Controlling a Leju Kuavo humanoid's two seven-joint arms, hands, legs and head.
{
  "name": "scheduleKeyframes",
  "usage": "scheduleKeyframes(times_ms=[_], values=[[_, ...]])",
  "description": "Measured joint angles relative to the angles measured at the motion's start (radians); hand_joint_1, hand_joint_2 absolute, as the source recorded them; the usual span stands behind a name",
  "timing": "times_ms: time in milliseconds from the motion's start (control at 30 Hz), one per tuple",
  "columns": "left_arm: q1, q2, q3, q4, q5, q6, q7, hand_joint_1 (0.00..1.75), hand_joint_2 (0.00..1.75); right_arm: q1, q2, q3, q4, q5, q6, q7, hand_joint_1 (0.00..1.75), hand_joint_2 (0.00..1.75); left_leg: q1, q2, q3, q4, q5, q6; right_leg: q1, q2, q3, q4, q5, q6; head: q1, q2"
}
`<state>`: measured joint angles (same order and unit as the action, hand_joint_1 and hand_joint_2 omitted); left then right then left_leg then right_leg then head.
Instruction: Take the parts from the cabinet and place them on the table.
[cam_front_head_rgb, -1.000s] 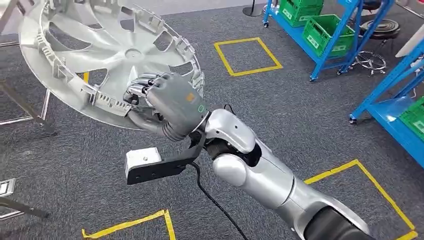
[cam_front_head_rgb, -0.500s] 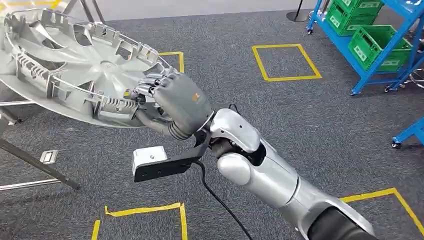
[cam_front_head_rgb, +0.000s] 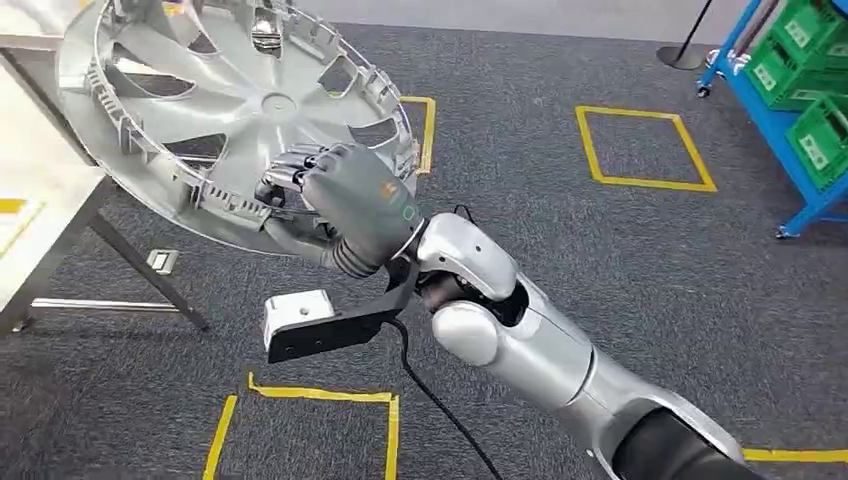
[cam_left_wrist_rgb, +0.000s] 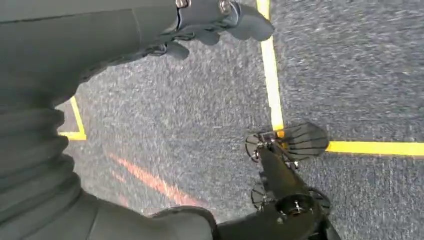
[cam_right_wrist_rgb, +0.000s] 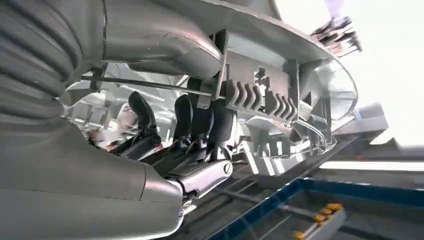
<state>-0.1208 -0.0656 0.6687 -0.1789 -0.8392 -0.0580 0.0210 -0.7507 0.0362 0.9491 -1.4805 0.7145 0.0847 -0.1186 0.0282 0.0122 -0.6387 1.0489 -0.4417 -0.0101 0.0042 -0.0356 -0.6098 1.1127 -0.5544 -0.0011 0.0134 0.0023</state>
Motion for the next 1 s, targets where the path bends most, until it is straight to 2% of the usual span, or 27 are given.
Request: scheduleKeyframes(times_ms=[33, 67, 100, 133, 167, 200, 233, 267, 300, 367, 400, 433, 467, 500, 533, 567, 600, 633, 667, 700, 733, 767, 800, 833, 933, 967, 1000], values=[[-0.002, 0.0, 0.0, 0.0, 0.0, 0.0, 0.0, 0.0, 1.75, -0.001, -0.001, 0.0, 0.003, 0.0, -0.002, -0.001, 1.75, 1.75, 0.0, -0.011, -0.003, 0.0, 0.002, 0.003, -0.002, 0.023, -0.035, 0.077, -0.041, 0.003, 0.004, 0.0], [-0.003, 0.0, 0.0, 0.0, 0.001, 0.0, 0.0, 0.0, 1.75, 0.0, -0.003, 0.0, 0.008, -0.001, -0.002, -0.002, 1.75, 1.75, -0.001, -0.025, -0.006, 0.0, 0.004, 0.006, -0.003, 0.029, -0.077, 0.165, -0.078, 0.004, 0.004, 0.0], [-0.003, 0.001, 0.0, 0.0, 0.002, 0.0, 0.0, 0.0, 1.75, 0.001, -0.003, 0.0, 0.013, -0.002, -0.002, -0.002, 1.75, 1.75, -0.003, -0.041, -0.008, 0.0, 0.005, 0.007, -0.003, 0.03, -0.113, 0.235, -0.098, 0.004, 0.003, 0.0], [-0.001, 0.001, 0.0, 0.0, 0.003, 0.0, 0.0, 0.0, 1.75, 0.001, -0.003, 0.0, 0.016, -0.002, -0.002, -0.003, 1.75, 1.75, -0.004, -0.054, -0.01, 0.001, 0.007, 0.007, -0.003, 0.03, -0.126, 0.256, -0.095, 0.001, 0.003, 0.0], [0.0, 0.001, 0.0, 0.0, 0.003, 0.0, 0.0, 0.0, 1.75, 0.001, -0.003, 0.0, 0.02, -0.003, -0.002, -0.003, 1.75, 1.75, -0.004, -0.069, -0.011, 0.002, 0.009, 0.006, -0.002, 0.032, -0.115, 0.23, -0.068, -0.003, 0.004, 0.0], [0.0, 0.001, 0.0, 0.0, 0.003, 0.0, 0.0, 0.0, 1.75, 0.001, -0.003, 0.0, 0.023, -0.003, -0.002, -0.003, 1.75, 1.75, -0.004, -0.086, -0.012, 0.002, 0.011, 0.003, -0.002, 0.038, -0.081, 0.159, -0.025, -0.008, 0.003, 0.0], [-0.001, 0.001, 0.0, 0.0, 0.003, 0.0, 0.0, 0.0, 1.75, 0.0, -0.003, 0.0, 0.023, -0.003, -0.001, -0.004, 1.75, 1.75, -0.003, -0.103, -0.012, 0.002, 0.014, 0.0, -0.003, 0.053, -0.028, 0.054, 0.026, -0.016, 0.004, 0.0], [-0.002, 0.001, 0.0, 0.0, 0.003, 0.0, 0.0, 0.0, 1.75, -0.001, -0.003, 0.0, 0.023, -0.003, -0.001, -0.004, 1.75, 1.75, 0.0, -0.117, -0.013, 0.002, 0.017, -0.004, -0.003, 0.091, 0.018, -0.035, 0.059, -0.022, 0.003, 0.0], [-0.002, -0.002, 0.0, 0.0, 0.003, 0.0, 0.0, 0.0, 1.75, -0.001, -0.003, 0.0, 0.024, -0.004, -0.001, -0.004, 1.75, 1.75, -0.002, -0.125, -0.018, 0.001, 0.021, -0.012, -0.002, 0.127, 0.026, -0.06, 0.046, -0.018, 0.001, 0.0], [-0.001, -0.001, 0.0, 0.0, 0.003, 0.0, 0.0, 0.0, 1.75, -0.003, -0.003, 0.001, 0.027, -0.004, -0.002, -0.005, 1.75, 1.75, 0.004, -0.145, -0.025, -0.004, 0.03, -0.026, 0.006, 0.102, 0.023, -0.066, 0.056, -0.018, 0.006, 0.0], [0.002, -0.002, 0.0, 0.0, 0.003, 0.0, 0.0, 0.0, 1.75, -0.003, -0.002, 0.002, 0.027, -0.003, -0.001, -0.005, 1.75, 1.75, 0.007, -0.158, -0.026, -0.012, 0.036, -0.035, 0.009, 0.094, 0.023, -0.066, 0.058, -0.023, 0.007, 0.0], [0.004, -0.001, 0.0, 0.001, 0.003, 0.0, 0.0, 0.0, 1.75, -0.004, 0.0, 0.002, 0.027, -0.003, -0.002, -0.006, 1.75, 1.75, 0.005, -0.17, -0.029, -0.018, 0.041, -0.043, 0.005, 0.079, 0.025, -0.076, 0.066, -0.03, 0.007, 0.0], [0.005, -0.001, 0.0, 0.002, 0.003, 0.0, 0.0, 0.0, 1.75, -0.006, 0.004, 0.002, 0.028, -0.004, -0.002, -0.005, 1.75, 1.75, 0.005, -0.134, -0.036, -0.008, 0.034, -0.04, -0.002, 0.061, 0.029, -0.087, 0.075, -0.037, 0.007, 0.0], [0.005, -0.003, 0.0, 0.002, 0.003, -0.001, 0.0, 0.0, 1.75, -0.007, 0.007, 0.003, 0.029, -0.004, -0.002, -0.007, 1.75, 1.75, -0.005, -0.07, -0.05, 0.025, 0.004, -0.042, 0.0, 0.051, 0.03, -0.092, 0.078, -0.045, -0.002, 0.0], [0.002, -0.003, 0.0, 0.002, 0.002, -0.001, 0.0, 0.0, 1.75, -0.008, 0.007, 0.003, 0.031, -0.004, -0.002, -0.006, 1.75, 1.75, -0.005, -0.038, -0.078, 0.088, -0.037, -0.046, 0.002, 0.038, 0.028, -0.092, 0.078, -0.046, -0.005, 0.0], [-0.001, -0.003, 0.0, 0.002, 0.002, -0.001, 0.0, 0.0, 1.75, -0.007, 0.007, 0.003, 0.033, -0.004, -0.002, -0.004, 1.75, 1.75, -0.004, -0.026, -0.108, 0.161, -0.074, -0.049, 0.004, 0.023, 0.027, -0.092, 0.077, -0.048, -0.005, 0.0], [-0.001, -0.002, 0.0, 0.002, 0.001, -0.001, 0.0, 0.0, 1.75, -0.006, 0.007, 0.003, 0.038, -0.004, -0.002, -0.003, 1.75, 1.75, -0.004, -0.022, -0.142, 0.245, -0.109, -0.053, 0.004, 0.006, 0.024, -0.091, 0.077, -0.049, -0.005, 0.0], [0.0, -0.001, 0.0, 0.002, 0.0, -0.001, 0.0, 0.0, 1.75, -0.005, 0.007, 0.003, 0.042, -0.004, -0.002, -0.002, 1.75, 1.75, -0.004, -0.022, -0.156, 0.29, -0.12, -0.056, 0.004, -0.009, 0.022, -0.09, 0.078, -0.049, -0.005, 0.0], [0.002, 0.0, 0.0, 0.002, 0.0, -0.001, 0.0, 0.0, 1.75, -0.005, 0.007, 0.003, 0.045, -0.004, -0.002, 0.0, 1.75, 1.75, -0.003, -0.02, -0.143, 0.276, -0.105, -0.057, 0.004, -0.022, 0.021, -0.089, 0.077, -0.048, -0.005, 0.0], [0.003, 0.001, 0.0, 0.002, 0.0, -0.001, 0.0, 0.0, 1.75, -0.005, 0.007, 0.003, 0.048, -0.004, -0.003, 0.002, 1.75, 1.75, -0.002, -0.015, -0.105, 0.222, -0.075, -0.059, 0.002, -0.035, 0.021, -0.087, 0.077, -0.047, -0.005, 0.0], [0.004, 0.003, 0.0, 0.002, 0.0, -0.001, 0.0, 0.0, 1.75, -0.005, 0.007, 0.003, 0.051, -0.005, -0.003, 0.002, 1.75, 1.75, -0.002, -0.001, -0.049, 0.129, -0.037, -0.061, 0.001, -0.049, 0.021, -0.083, 0.074, -0.044, -0.005, 0.0], [0.003, 0.004, 0.0, 0.001, 0.0, -0.001, 0.0, 0.0, 1.75, -0.005, 0.007, 0.003, 0.052, -0.007, -0.003, 0.002, 1.75, 1.75, -0.003, 0.032, 0.013, 0.027, -0.004, -0.062, 0.001, -0.06, 0.021, -0.075, 0.069, -0.038, -0.005, 0.0], [0.0, 0.002, 0.0, 0.002, 0.0, -0.001, -0.001, 0.0, 1.75, -0.006, 0.007, 0.003, 0.052, -0.007, -0.004, 0.002, 1.75, 1.75, -0.012, 0.076, 0.019, 0.006, -0.031, -0.05, 0.006, -0.068, 0.019, -0.072, 0.066, -0.033, -0.008, 0.0], [0.0, 0.004, 0.0, 0.001, 0.0, -0.001, -0.002, 0.0, 1.75, -0.006, 0.007, 0.003, 0.055, -0.007, -0.005, 0.002, 1.75, 1.75, -0.01, 0.067, 0.021, -0.002, -0.015, -0.034, 0.013, -0.075, 0.017, -0.065, 0.062, -0.028, -0.005, 0.0], [0.005, 0.005, 0.0, 0.002, 0.0, -0.001, -0.003, 0.0, 1.75, -0.007, 0.009, 0.003, 0.055, -0.007, -0.006, 0.002, 1.75, 1.75, -0.013, 0.034, 0.011, 0.003, -0.014, -0.016, 0.015, -0.102, 0.021, -0.07, 0.065, -0.019, -0.002, 0.0], [0.007, 0.005, 0.0, 0.002, 0.0, -0.001, -0.003, 0.0, 1.75, -0.009, 0.012, 0.003, 0.055, -0.006, -0.009, 0.002, 1.75, 1.75, -0.005, 0.019, 0.014, -0.004, -0.007, -0.004, 0.008, -0.09, 0.02, -0.063, 0.054, -0.007, -0.003, 0.0], [0.006, 0.004, 0.0, 0.002, 0.001, -0.001, -0.003, 0.0, 1.75, -0.01, 0.013, 0.003, 0.055, -0.007, -0.009, 0.001, 1.75, 1.75, -0.005, 0.011, 0.013, -0.004, -0.004, 0.001, 0.002, -0.036, 0.013, -0.037, 0.032, -0.002, -0.003, 0.0]])
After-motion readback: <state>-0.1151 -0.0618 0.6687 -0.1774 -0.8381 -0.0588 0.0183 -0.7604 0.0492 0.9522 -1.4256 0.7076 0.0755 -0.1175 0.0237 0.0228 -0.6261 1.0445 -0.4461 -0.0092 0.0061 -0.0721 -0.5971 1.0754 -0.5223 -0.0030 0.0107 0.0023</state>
